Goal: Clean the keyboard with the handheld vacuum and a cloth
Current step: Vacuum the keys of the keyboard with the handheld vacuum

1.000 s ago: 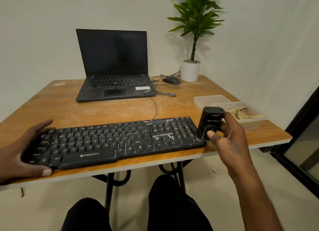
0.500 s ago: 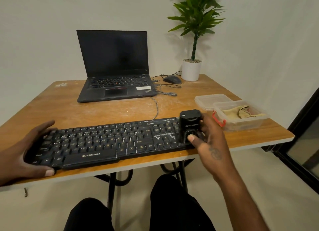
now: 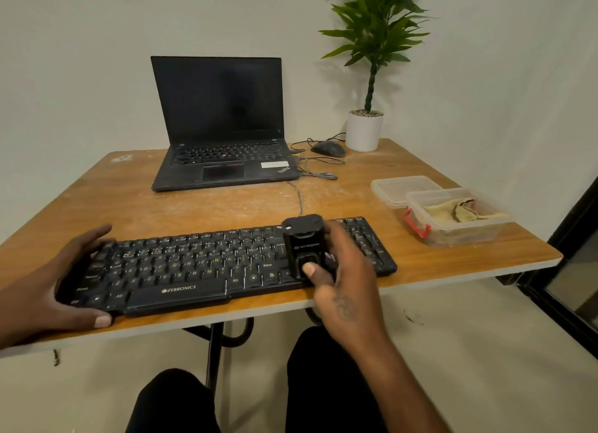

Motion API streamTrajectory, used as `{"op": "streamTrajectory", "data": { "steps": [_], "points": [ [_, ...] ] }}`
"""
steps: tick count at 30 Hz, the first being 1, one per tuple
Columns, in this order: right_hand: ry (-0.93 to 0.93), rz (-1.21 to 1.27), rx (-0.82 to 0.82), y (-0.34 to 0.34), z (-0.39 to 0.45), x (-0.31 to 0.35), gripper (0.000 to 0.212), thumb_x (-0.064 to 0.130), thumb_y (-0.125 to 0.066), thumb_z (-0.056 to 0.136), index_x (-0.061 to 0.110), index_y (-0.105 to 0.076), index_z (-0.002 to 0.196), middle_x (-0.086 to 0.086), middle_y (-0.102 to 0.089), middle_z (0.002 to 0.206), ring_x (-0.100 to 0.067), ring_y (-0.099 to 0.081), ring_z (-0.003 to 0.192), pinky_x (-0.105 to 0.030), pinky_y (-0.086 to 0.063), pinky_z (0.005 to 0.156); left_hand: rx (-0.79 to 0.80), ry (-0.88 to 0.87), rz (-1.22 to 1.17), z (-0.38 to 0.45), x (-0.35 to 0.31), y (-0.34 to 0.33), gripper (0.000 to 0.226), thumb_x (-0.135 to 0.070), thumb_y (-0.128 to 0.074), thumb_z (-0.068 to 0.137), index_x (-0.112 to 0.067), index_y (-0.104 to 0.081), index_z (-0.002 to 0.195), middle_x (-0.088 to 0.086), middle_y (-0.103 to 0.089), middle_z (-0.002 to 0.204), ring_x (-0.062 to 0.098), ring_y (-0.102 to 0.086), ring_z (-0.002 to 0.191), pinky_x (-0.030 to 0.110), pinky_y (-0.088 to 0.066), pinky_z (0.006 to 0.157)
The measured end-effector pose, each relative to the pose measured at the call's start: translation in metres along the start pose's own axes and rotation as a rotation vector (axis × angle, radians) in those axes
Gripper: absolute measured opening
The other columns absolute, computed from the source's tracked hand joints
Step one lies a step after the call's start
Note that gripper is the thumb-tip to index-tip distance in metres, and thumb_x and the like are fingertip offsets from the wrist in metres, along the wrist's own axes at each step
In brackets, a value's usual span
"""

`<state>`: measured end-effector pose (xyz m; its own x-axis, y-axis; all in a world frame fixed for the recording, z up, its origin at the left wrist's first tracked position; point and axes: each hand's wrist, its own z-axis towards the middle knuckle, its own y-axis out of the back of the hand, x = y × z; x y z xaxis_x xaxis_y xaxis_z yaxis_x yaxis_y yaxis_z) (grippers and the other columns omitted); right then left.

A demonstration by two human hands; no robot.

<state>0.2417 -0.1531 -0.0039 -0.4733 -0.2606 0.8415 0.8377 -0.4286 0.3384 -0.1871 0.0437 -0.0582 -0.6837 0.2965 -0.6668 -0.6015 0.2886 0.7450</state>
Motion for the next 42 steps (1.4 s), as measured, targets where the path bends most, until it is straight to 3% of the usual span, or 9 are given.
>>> {"op": "streamTrajectory", "data": {
  "steps": [2,6,9,17,22,26,29,35,42],
  "points": [
    [-0.005,0.018,0.03,0.0,0.0,0.003,0.068,-0.012,-0.061,0.088,0.044,-0.053,0.126,0.043,-0.061,0.106,0.022,-0.054,0.109,-0.005,-0.046,0.083,0.02,-0.033,0.004,0.0,0.0,0.001,0.154,-0.055,-0.106,0.037,-0.052,-0.017,0.163,-0.024,-0.032,0.166,0.018,-0.04,0.151,0.062,-0.04,0.116],
    [-0.061,0.109,-0.031,0.027,0.007,-0.007,0.058,-0.012,-0.061,0.087,0.033,-0.06,0.124,0.014,-0.072,0.112,-0.001,-0.066,0.107,-0.031,-0.056,0.087,-0.007,-0.074,-0.048,-0.011,-0.019,-0.002,0.15,-0.064,-0.102,0.036,-0.057,-0.019,0.16,-0.021,-0.034,0.166,0.019,-0.041,0.15,0.058,-0.038,0.117],
    [-0.065,0.057,-0.132,0.034,0.009,-0.01,0.057,-0.009,-0.063,0.086,0.033,-0.06,0.124,0.016,-0.072,0.108,-0.002,-0.067,0.103,-0.042,-0.058,0.089,-0.015,-0.106,-0.089,-0.015,-0.028,-0.004,0.148,-0.067,-0.101,0.033,-0.06,-0.021,0.158,-0.018,-0.035,0.166,0.02,-0.04,0.149,0.057,-0.037,0.116],
    [-0.038,0.011,0.027,-0.006,0.001,0.008,0.065,-0.011,-0.061,0.09,0.038,-0.054,0.133,0.036,-0.059,0.104,0.028,-0.051,0.103,-0.002,-0.045,0.076,0.01,-0.12,-0.098,-0.022,-0.039,-0.001,0.147,-0.073,-0.098,0.032,-0.063,-0.021,0.157,-0.018,-0.035,0.165,0.02,-0.04,0.15,0.056,-0.037,0.118],
    [-0.065,0.105,-0.028,0.029,0.007,0.0,0.065,-0.012,-0.059,0.089,0.045,-0.057,0.122,0.023,-0.069,0.114,0.005,-0.062,0.112,-0.032,-0.054,0.092,0.007,-0.119,-0.19,-0.026,-0.046,0.0,0.149,-0.064,-0.103,0.026,-0.067,-0.025,0.152,-0.019,-0.044,0.157,0.018,-0.05,0.14,0.047,-0.042,0.113],
    [-0.07,0.048,-0.159,0.046,0.01,-0.006,0.064,-0.01,-0.063,0.087,0.047,-0.056,0.116,0.036,-0.065,0.105,0.014,-0.06,0.103,-0.031,-0.053,0.087,0.015,-0.126,-0.206,-0.026,-0.048,-0.001,0.148,-0.06,-0.105,0.026,-0.067,-0.027,0.151,-0.017,-0.046,0.156,0.019,-0.053,0.138,0.048,-0.042,0.112],
    [-0.08,0.033,-0.14,0.029,0.007,-0.006,0.063,-0.011,-0.061,0.087,0.044,-0.057,0.118,0.026,-0.069,0.107,0.006,-0.064,0.103,-0.034,-0.057,0.086,0.01,-0.104,-0.191,-0.026,-0.05,0.0,0.149,-0.063,-0.103,0.026,-0.065,-0.026,0.153,-0.015,-0.045,0.158,0.022,-0.051,0.14,0.05,-0.042,0.112],
    [0.008,0.042,0.035,-0.016,-0.005,0.012,0.069,-0.009,-0.06,0.091,0.049,-0.048,0.127,0.036,-0.06,0.107,0.02,-0.055,0.108,-0.008,-0.048,0.08,0.055,-0.041,-0.053,-0.022,-0.04,0.006,0.149,-0.068,-0.1,0.037,-0.056,-0.018,0.161,-0.022,-0.033,0.166,0.018,-0.039,0.152,0.06,-0.036,0.12],
    [-0.088,0.155,-0.018,0.038,0.008,0.002,0.069,-0.01,-0.058,0.092,0.055,-0.056,0.115,0.03,-0.068,0.107,0.013,-0.061,0.103,-0.019,-0.053,0.079,0.05,-0.056,-0.073,-0.027,-0.041,0.003,0.146,-0.068,-0.1,0.038,-0.06,-0.019,0.159,-0.022,-0.034,0.165,0.017,-0.041,0.15,0.057,-0.037,0.119]
  ]
}}
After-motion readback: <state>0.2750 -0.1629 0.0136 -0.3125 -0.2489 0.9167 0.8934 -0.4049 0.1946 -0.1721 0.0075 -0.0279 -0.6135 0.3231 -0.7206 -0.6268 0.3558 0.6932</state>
